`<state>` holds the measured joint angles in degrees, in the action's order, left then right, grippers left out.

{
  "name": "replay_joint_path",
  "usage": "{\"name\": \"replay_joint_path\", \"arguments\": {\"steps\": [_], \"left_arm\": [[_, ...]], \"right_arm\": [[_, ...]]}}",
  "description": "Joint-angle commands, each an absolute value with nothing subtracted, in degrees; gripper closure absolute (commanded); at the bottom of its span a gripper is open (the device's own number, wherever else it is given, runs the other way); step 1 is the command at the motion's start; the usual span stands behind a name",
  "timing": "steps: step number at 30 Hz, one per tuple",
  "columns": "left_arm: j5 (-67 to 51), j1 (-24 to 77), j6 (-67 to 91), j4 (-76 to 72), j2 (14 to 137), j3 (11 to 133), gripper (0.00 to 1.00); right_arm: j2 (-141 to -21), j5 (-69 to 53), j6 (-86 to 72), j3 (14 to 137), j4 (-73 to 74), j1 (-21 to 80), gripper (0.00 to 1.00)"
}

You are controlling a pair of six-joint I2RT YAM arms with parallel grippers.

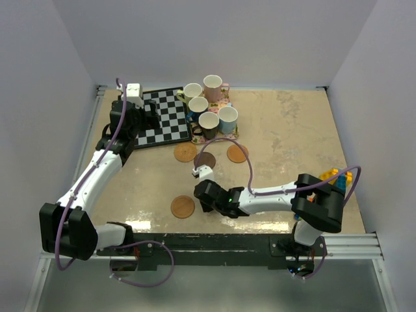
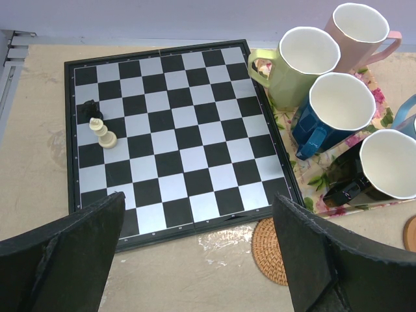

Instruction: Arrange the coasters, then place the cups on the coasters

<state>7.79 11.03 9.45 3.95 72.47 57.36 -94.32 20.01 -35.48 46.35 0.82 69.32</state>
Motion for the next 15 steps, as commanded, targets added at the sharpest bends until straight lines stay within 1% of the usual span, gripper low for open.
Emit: {"name": "replay_joint_path", "arguments": {"steps": [1,11,15], "left_arm": [[7.47,11.43,9.76,1.50,72.16,57.30,0.01],[7.65,11.43,9.67,1.67,72.07,57.31,0.01],[7.73,11.51,9.67,1.58,72.25,57.39,0.01]], "right_arm": [[-95.89,13.18,-40.25,43.68,9.66,72.59,0.83],[-94.92,13.97,-42.28,45.00,10.99,75.06,0.83],[-94.40,15.46,-41.92,46.84,12.12,75.23,0.82]]}}
